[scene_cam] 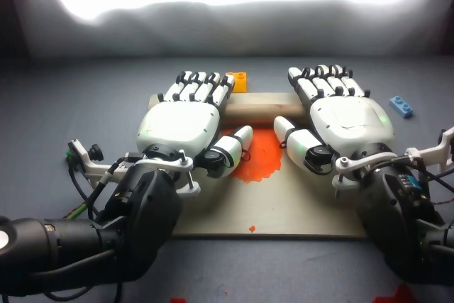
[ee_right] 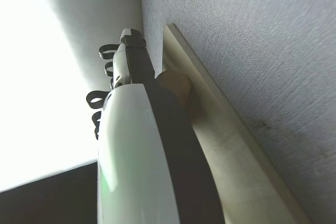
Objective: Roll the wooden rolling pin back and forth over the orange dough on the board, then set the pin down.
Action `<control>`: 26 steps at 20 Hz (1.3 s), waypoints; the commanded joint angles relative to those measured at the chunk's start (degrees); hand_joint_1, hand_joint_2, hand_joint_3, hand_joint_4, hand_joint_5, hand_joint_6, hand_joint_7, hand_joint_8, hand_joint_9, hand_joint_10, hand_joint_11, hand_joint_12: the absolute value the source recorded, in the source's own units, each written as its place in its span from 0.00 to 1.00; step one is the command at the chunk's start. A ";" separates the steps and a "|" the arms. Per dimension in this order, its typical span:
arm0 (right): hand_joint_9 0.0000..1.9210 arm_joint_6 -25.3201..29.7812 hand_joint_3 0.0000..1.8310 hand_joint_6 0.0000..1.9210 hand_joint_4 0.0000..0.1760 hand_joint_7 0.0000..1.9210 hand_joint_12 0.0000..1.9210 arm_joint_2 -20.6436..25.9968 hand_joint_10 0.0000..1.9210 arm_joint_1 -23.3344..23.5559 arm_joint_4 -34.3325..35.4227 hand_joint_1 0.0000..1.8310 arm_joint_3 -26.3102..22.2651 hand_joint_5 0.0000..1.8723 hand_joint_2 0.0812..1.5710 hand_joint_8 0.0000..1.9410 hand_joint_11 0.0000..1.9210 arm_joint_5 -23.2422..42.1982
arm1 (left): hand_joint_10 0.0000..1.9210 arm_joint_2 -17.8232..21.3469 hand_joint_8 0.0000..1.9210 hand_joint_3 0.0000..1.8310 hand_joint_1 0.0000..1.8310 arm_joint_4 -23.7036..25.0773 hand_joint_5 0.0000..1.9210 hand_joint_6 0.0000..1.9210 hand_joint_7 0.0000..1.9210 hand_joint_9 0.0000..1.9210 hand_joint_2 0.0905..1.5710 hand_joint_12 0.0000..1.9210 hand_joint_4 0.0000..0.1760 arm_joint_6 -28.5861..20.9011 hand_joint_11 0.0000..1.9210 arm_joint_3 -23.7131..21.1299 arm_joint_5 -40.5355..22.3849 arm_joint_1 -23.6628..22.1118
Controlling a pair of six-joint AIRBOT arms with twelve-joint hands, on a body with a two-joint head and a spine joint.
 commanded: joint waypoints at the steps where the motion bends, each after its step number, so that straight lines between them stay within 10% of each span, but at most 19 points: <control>1: 0.02 0.36 0.00 0.00 0.00 0.04 0.00 0.07 0.00 0.56 -3.21 0.00 0.31 0.05 0.97 0.00 0.00 5.37 | 0.00 0.25 0.00 0.00 0.00 2.85 0.02 0.00 0.02 0.01 0.95 0.00 0.00 -0.10 0.00 0.37 -4.92 -0.61; 26: 0.03 0.57 0.00 0.00 0.00 0.05 0.00 -0.21 0.01 -0.32 -4.39 0.00 -0.36 0.05 0.97 0.00 0.00 7.41 | 0.00 1.38 0.00 0.00 0.00 3.91 0.01 0.00 0.02 0.00 0.95 0.00 0.00 -0.72 0.00 -1.50 -4.94 0.41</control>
